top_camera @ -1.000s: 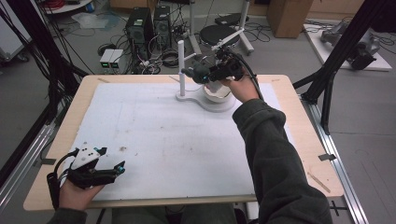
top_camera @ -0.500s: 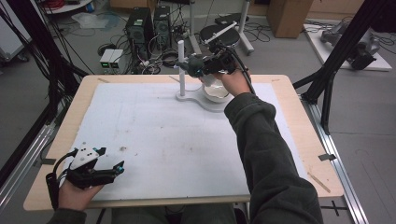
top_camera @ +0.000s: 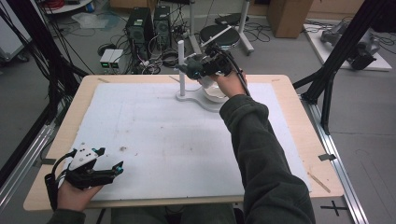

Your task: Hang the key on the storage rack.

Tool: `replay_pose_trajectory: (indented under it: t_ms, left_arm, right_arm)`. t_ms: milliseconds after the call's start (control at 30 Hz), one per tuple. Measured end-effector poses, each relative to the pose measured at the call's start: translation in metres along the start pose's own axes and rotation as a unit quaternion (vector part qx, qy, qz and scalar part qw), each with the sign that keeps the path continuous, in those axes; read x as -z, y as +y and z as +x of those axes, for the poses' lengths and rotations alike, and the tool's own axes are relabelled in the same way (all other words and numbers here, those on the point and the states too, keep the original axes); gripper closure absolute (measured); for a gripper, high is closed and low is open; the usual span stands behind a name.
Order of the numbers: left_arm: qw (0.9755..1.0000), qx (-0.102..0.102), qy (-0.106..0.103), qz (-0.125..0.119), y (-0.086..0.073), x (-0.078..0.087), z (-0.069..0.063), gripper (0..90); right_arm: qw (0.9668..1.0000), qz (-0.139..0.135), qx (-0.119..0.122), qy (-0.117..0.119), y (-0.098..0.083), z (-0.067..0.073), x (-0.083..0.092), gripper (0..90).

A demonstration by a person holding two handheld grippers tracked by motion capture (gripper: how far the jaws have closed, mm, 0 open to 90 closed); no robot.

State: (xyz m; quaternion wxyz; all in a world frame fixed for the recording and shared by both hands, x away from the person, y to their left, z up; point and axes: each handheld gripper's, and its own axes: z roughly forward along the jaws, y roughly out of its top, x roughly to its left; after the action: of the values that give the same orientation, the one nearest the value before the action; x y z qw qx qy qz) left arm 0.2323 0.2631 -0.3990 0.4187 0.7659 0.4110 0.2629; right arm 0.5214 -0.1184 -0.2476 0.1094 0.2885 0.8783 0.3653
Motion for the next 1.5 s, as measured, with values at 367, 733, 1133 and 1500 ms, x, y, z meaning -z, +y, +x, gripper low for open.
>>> replay_pose_trajectory:
  t_ms: [367,733,1133,1500]
  left_arm:
    - [1.0000,0.001,0.000,-0.001,0.000,0.000,0.000,19.6]
    - [1.0000,-0.002,-0.001,0.001,0.000,0.000,0.001,19.6]
    - [1.0000,-0.001,0.001,0.000,0.000,0.001,0.001,19.6]
    - [1.0000,-0.002,0.001,0.000,0.000,0.001,0.001,19.6]
  right_arm:
    - [0.9999,0.001,-0.015,-0.006,-0.012,-0.005,-0.010,51.4]
    - [0.9998,0.011,-0.016,-0.004,-0.016,-0.006,-0.015,51.3]
    - [0.9996,0.020,-0.018,-0.006,-0.020,-0.005,-0.018,50.9]
    - [0.9993,0.021,-0.029,-0.010,-0.027,-0.005,-0.024,50.7]
